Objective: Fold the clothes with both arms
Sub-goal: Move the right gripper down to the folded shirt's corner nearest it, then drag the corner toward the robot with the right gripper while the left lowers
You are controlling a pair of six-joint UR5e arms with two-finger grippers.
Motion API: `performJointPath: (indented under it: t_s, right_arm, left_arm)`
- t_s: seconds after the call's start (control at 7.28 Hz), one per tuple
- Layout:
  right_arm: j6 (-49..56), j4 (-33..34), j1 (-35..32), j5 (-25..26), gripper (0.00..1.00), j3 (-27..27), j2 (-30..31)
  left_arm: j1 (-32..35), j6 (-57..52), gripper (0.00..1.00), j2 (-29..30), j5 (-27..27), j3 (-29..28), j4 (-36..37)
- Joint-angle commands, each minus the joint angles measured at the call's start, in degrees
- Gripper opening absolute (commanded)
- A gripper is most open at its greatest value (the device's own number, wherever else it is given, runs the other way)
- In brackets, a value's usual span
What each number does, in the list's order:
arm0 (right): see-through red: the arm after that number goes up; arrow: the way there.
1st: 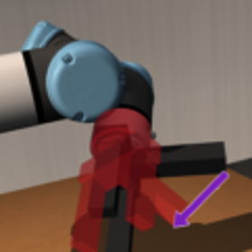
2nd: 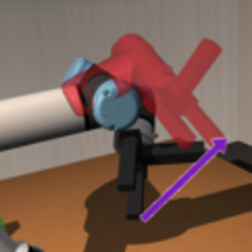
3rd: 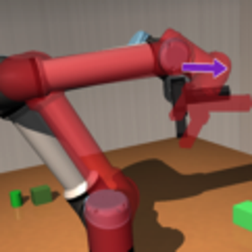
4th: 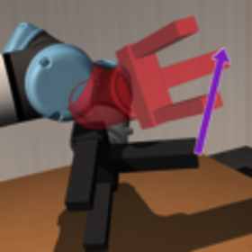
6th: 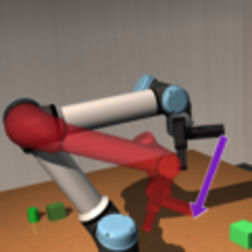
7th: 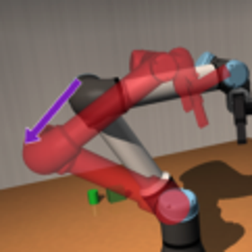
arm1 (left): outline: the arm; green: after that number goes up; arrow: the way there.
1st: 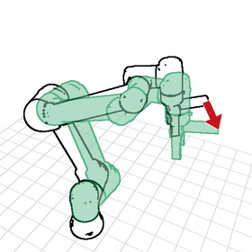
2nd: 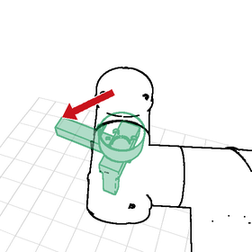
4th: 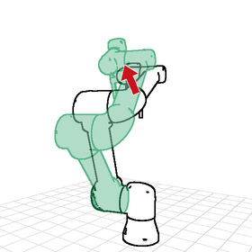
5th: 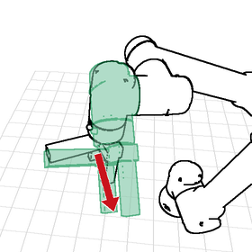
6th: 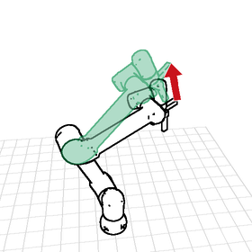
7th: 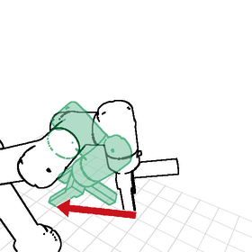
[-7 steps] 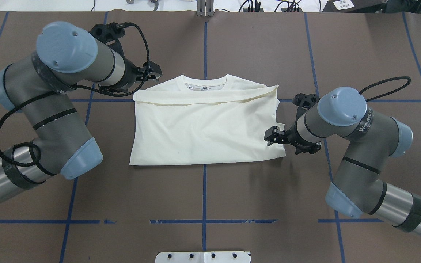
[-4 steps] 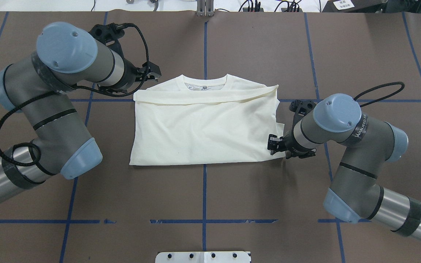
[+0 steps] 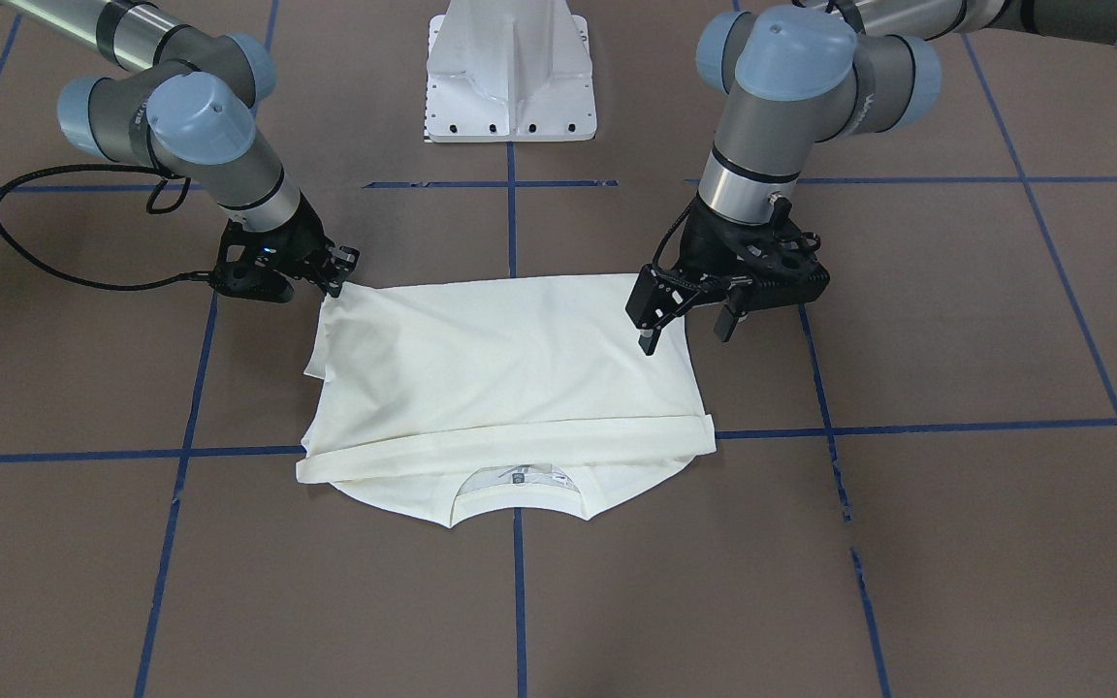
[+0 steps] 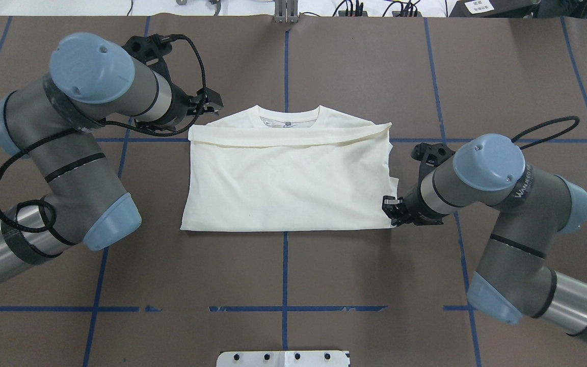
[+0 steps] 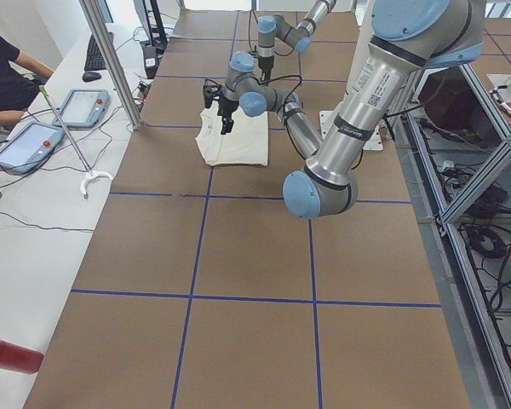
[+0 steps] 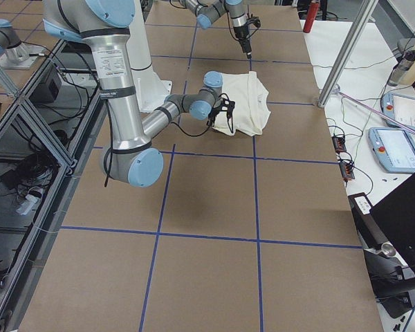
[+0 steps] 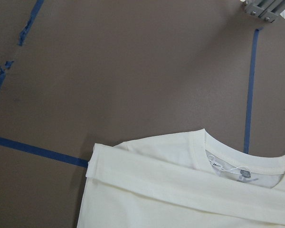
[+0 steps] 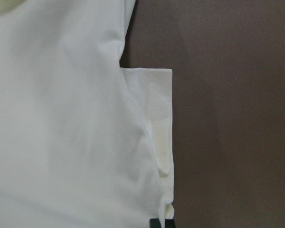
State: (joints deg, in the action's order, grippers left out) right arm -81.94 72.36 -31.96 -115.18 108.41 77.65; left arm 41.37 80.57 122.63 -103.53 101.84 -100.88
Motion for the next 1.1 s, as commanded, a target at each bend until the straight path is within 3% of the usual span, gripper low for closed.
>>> performJointPath:
  t_s: [0.0,0.41,0.55,0.69,0.96]
  right_arm:
    - [-1.19,-0.02,7.74,1.00,0.00,10.72,10.01]
    - [-10.07,-0.02,24.27,4.96,0.00,20.15,19.69]
    - [-10.25,-0.02,26.23,5.40,0.32,20.61,20.60]
    - [-13.91,-0.02,26.25,5.75,0.99,21.83,20.35]
    - [-15.35,-0.02,19.35,6.90,1.00,24.82,19.73]
  left_arm:
    - [-0.06,0.02,1.00,0.07,-0.01,0.46,0.15]
    - [-0.85,0.37,1.00,0.16,0.17,0.82,0.07]
    - [-1.46,0.63,1.00,0.24,0.00,1.25,0.07]
    - [-1.99,1.16,1.00,-0.10,-0.09,2.56,0.15]
    - [-9.07,11.22,1.00,-3.27,-0.80,5.46,-0.38]
